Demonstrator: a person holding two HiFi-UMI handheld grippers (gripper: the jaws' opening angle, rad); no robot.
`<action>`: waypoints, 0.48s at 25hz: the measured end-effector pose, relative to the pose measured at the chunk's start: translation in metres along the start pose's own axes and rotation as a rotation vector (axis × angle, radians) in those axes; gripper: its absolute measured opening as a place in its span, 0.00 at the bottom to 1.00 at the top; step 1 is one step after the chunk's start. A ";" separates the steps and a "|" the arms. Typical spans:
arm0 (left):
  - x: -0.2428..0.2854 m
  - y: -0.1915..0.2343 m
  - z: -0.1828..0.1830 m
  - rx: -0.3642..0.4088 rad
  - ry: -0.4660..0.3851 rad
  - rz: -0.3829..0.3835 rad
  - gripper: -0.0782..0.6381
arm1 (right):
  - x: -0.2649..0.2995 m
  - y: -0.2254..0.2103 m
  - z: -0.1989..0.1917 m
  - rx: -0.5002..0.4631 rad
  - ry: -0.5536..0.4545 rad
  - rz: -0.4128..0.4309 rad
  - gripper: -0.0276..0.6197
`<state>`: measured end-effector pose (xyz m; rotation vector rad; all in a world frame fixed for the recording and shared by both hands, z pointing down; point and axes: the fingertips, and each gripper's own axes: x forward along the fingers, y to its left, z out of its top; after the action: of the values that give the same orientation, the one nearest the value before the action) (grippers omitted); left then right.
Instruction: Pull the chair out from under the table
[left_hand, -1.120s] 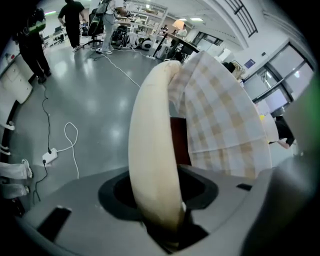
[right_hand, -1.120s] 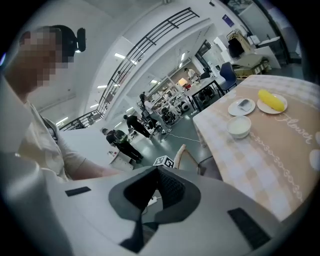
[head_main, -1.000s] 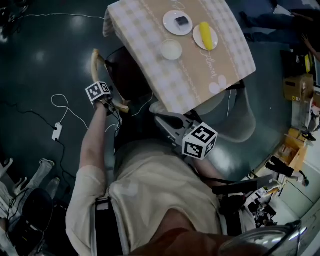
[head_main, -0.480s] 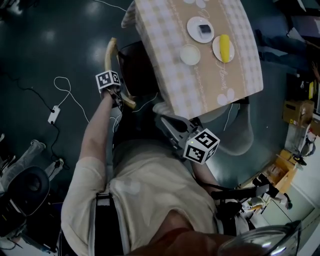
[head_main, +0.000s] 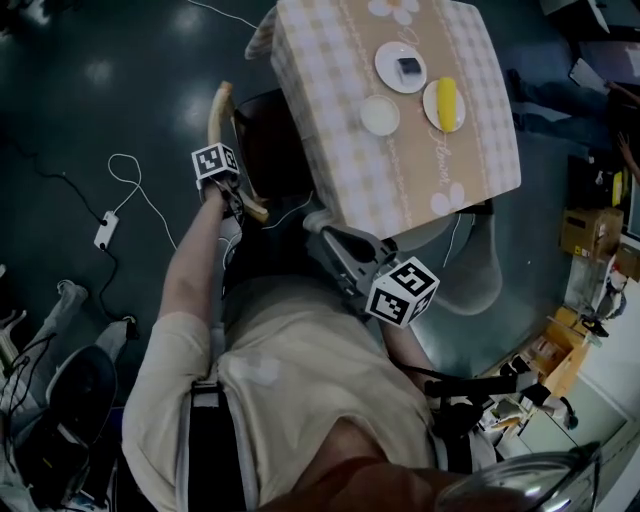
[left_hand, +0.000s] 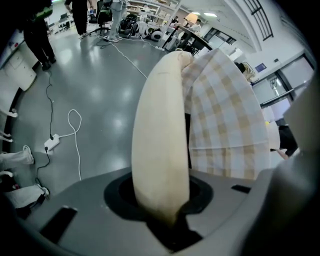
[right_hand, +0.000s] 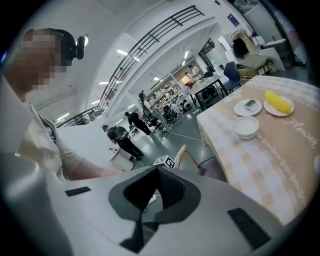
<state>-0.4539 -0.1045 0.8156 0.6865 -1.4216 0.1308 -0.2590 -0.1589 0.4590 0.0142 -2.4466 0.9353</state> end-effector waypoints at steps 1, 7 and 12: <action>-0.001 0.005 -0.002 -0.010 -0.002 0.003 0.26 | 0.001 0.000 0.000 0.003 0.003 0.002 0.06; -0.016 0.035 0.003 -0.061 -0.033 0.029 0.24 | 0.014 0.010 0.003 -0.018 0.021 0.032 0.06; -0.027 0.052 0.008 -0.082 -0.049 0.038 0.24 | 0.025 0.019 0.006 -0.036 0.045 0.052 0.06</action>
<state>-0.4901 -0.0582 0.8088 0.5991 -1.4792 0.0860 -0.2867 -0.1443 0.4549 -0.0828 -2.4326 0.9034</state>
